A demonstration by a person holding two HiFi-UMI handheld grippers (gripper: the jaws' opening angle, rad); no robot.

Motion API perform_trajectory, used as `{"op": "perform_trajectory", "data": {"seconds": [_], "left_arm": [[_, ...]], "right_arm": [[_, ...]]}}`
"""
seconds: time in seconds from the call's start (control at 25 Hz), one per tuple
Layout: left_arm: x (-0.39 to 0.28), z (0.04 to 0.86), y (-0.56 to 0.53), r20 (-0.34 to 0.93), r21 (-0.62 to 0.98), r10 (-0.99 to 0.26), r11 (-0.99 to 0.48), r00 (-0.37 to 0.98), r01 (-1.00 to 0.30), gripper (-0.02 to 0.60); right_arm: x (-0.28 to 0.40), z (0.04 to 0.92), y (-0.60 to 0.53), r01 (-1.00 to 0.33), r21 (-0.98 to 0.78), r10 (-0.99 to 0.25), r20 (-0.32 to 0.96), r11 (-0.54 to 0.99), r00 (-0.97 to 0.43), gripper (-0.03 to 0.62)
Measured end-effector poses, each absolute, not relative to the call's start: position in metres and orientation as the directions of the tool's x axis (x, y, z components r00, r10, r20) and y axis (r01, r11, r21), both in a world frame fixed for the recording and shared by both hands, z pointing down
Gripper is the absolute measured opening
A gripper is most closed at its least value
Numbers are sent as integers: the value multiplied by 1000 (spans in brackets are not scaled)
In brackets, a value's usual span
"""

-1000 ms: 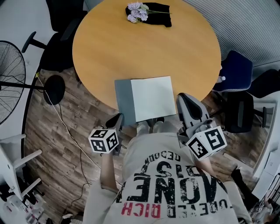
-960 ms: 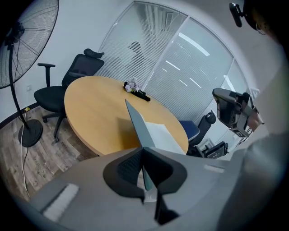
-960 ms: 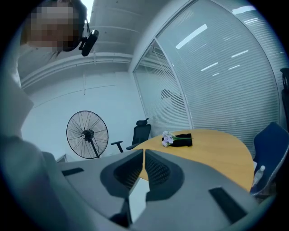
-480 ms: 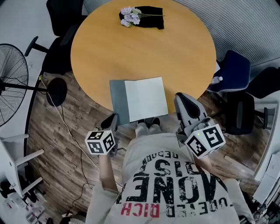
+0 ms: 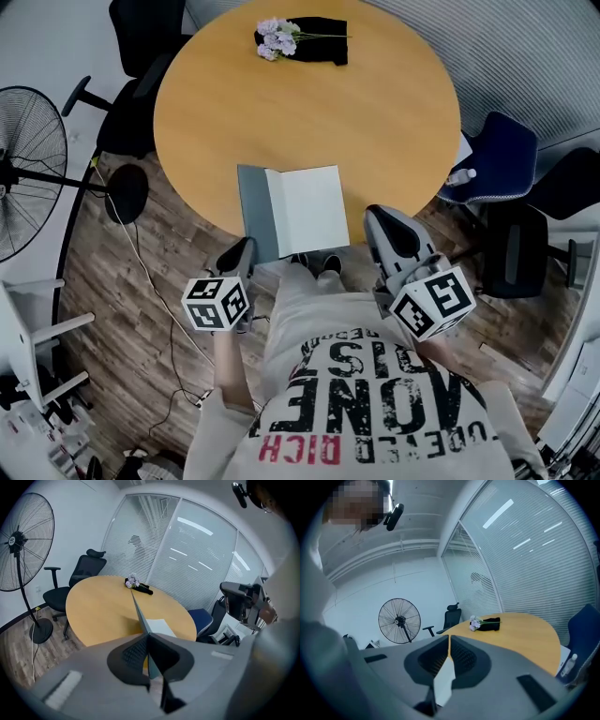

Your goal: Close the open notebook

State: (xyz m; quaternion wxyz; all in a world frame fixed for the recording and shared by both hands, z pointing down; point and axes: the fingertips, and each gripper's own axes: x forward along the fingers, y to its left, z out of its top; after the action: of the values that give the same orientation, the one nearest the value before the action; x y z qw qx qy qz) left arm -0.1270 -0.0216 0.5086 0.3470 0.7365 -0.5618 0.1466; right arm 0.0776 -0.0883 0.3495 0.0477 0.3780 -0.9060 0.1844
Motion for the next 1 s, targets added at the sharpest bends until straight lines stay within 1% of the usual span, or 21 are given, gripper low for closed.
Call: {"op": "perform_trajectory", "data": {"seconds": [0.32, 0.76, 1.0], "left_arm": [[-113, 501, -25, 595, 344, -725, -159, 346, -925, 18], [-91, 491, -32, 564, 362, -712, -243, 419, -900, 18], [-81, 490, -33, 548, 368, -718, -253, 428, -895, 18]], "right_arm": [[78, 351, -92, -701, -299, -670, 213, 648, -711, 20], [79, 354, -94, -719, -295, -687, 223, 629, -692, 20], [85, 353, -95, -722, -289, -691, 218, 629, -689, 20]]}}
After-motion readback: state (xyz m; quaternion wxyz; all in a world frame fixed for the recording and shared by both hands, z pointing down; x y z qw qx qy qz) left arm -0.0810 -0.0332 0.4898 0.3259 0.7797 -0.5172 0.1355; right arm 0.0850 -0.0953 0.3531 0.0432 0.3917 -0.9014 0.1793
